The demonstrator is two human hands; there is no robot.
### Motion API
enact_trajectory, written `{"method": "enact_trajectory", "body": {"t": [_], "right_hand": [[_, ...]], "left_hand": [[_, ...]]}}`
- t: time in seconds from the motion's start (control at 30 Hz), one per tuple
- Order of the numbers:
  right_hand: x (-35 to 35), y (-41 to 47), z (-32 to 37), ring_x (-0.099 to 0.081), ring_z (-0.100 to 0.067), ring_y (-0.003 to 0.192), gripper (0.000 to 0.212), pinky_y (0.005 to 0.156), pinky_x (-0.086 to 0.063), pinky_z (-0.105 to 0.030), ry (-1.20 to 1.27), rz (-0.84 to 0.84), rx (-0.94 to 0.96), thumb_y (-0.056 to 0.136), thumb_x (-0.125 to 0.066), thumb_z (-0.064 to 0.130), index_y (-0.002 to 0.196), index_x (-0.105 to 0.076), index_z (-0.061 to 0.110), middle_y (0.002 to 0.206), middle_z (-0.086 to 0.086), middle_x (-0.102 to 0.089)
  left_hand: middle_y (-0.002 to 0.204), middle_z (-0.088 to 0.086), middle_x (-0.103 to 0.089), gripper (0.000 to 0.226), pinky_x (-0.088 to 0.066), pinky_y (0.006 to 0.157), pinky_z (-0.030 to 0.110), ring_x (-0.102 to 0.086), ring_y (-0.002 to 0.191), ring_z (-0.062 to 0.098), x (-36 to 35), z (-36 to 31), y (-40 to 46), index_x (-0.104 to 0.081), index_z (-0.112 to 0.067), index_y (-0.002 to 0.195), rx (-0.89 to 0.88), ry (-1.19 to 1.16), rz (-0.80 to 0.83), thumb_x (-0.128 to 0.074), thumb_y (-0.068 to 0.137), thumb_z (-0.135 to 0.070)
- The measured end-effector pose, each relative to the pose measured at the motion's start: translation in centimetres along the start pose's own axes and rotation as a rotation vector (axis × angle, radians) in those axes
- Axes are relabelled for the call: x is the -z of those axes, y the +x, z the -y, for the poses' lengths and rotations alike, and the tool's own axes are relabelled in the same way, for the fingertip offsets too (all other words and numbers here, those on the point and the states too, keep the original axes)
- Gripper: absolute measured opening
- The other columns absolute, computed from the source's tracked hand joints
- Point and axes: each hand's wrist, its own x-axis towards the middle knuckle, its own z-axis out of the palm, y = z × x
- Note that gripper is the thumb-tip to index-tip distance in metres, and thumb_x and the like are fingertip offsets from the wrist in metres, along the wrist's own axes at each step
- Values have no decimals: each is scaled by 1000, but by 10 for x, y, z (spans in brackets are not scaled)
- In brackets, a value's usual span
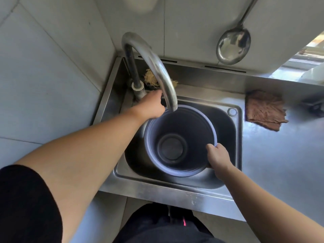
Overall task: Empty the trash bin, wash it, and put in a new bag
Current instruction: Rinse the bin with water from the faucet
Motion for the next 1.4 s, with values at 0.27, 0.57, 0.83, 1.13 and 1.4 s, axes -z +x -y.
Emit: {"method": "enact_trajectory", "body": {"t": [0.27, 0.57, 0.83, 1.13, 1.4], "right_hand": [[5, -1, 2, -38, -22, 59, 13, 45, -48, -32, -88, 27, 83, 76, -43, 12, 63, -43, 12, 61, -7, -36], [8, 1, 4, -44, -24, 58, 15, 47, -52, -33, -110, 43, 35, 81, -45, 11, 67, -44, 10, 63, -8, -40], [6, 3, 4, -40, -18, 47, 24, 38, -44, -22, -123, 15, 35, 84, -45, 10, 60, -40, 13, 54, -3, -39], [6, 1, 5, -41, -22, 51, 21, 42, -49, -27, -124, 36, 37, 82, -44, 10, 61, -41, 11, 54, -5, -37], [4, -1, 6, -32, -16, 40, 33, 38, -41, -23, -126, 22, 60, 81, -43, 8, 51, -32, 17, 40, 6, -30]], "left_hand": [[145, 8, -45, 65, -39, 85, 29, -51, 123, 29, 1, 3, 4, -34, -17, 150, -14, -8, 1, -61, 91, -11], [146, 7, -46, 63, -47, 87, 32, -54, 121, 30, -3, 7, 6, -33, -19, 151, -17, 8, 26, -57, 93, -11], [139, 10, -53, 62, -51, 82, 36, -58, 114, 33, -4, 9, 4, -35, -17, 151, -21, -32, 41, -54, 93, -9], [133, 10, -58, 51, -47, 70, 32, -62, 107, 35, -5, 7, 2, -44, -17, 145, 1, -56, -25, -52, 95, -12], [135, 5, -58, 48, -50, 74, 32, -62, 102, 28, -6, 11, 2, -48, -22, 142, -21, -39, -18, -53, 95, -14]]}}
